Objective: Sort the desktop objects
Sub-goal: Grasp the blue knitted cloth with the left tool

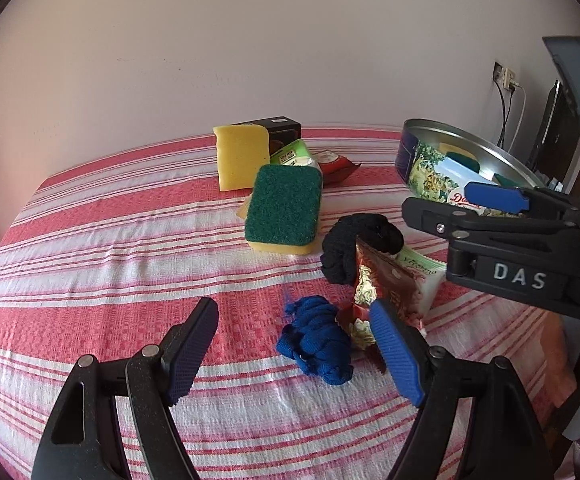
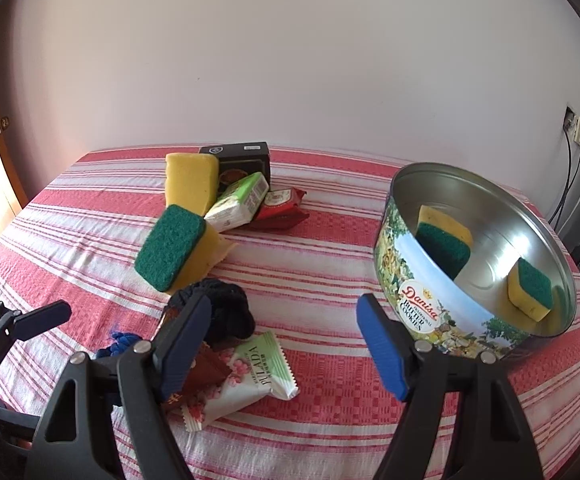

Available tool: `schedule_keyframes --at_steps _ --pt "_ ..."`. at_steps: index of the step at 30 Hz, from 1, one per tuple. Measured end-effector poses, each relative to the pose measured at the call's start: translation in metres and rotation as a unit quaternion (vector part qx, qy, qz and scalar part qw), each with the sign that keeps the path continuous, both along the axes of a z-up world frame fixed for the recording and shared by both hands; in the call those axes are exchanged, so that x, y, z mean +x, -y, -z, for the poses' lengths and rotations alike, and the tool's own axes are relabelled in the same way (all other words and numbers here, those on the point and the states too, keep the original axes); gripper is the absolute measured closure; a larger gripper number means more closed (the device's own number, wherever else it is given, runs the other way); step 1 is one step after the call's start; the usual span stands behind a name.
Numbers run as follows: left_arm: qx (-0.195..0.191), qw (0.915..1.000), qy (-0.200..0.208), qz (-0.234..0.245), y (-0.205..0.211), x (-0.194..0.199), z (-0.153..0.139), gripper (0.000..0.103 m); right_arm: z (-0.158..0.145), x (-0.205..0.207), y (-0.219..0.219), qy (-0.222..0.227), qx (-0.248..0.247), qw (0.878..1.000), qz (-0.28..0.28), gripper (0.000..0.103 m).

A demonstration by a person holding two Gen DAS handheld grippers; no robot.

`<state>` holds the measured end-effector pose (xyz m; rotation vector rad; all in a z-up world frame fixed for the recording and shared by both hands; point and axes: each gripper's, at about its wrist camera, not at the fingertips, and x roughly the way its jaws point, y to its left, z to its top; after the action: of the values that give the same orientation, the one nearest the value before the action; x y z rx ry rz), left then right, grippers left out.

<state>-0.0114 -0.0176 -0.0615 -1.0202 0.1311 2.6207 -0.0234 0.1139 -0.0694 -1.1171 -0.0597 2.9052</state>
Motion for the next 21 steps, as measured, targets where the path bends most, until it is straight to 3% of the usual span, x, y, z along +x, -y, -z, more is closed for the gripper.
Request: schedule_keyframes --at_steps 2,7,13,15,16,17,21 --pt "-0.007 0.9998 0.016 -0.01 -0.001 -0.008 0.008 0.023 -0.002 0.003 -0.002 -0.004 0.002 1.0 0.005 0.027" --pt "0.04 0.997 0.063 -0.018 0.003 -0.025 0.019 0.023 -0.008 -0.002 -0.008 -0.01 -0.001 1.0 0.014 0.027" --pt "0.02 0.9976 0.065 -0.017 -0.005 -0.03 0.02 0.023 -0.011 -0.003 -0.012 -0.013 -0.008 1.0 0.018 0.027" --pt "0.02 0.9976 0.063 -0.018 -0.005 -0.03 0.02 0.032 -0.008 -0.002 -0.012 -0.009 -0.009 1.0 0.017 0.027" --pt "0.024 0.9977 0.061 -0.015 -0.004 -0.029 0.019 0.05 -0.007 -0.002 -0.013 -0.006 -0.012 1.0 0.017 0.027" --pt "0.022 0.9978 0.061 -0.01 -0.004 -0.029 0.019 0.062 -0.006 -0.001 -0.014 -0.003 -0.014 1.0 0.016 0.027" --pt "0.021 0.998 0.06 -0.001 -0.003 -0.029 0.02 0.062 -0.004 0.003 -0.017 0.002 -0.02 1.0 0.014 0.027"
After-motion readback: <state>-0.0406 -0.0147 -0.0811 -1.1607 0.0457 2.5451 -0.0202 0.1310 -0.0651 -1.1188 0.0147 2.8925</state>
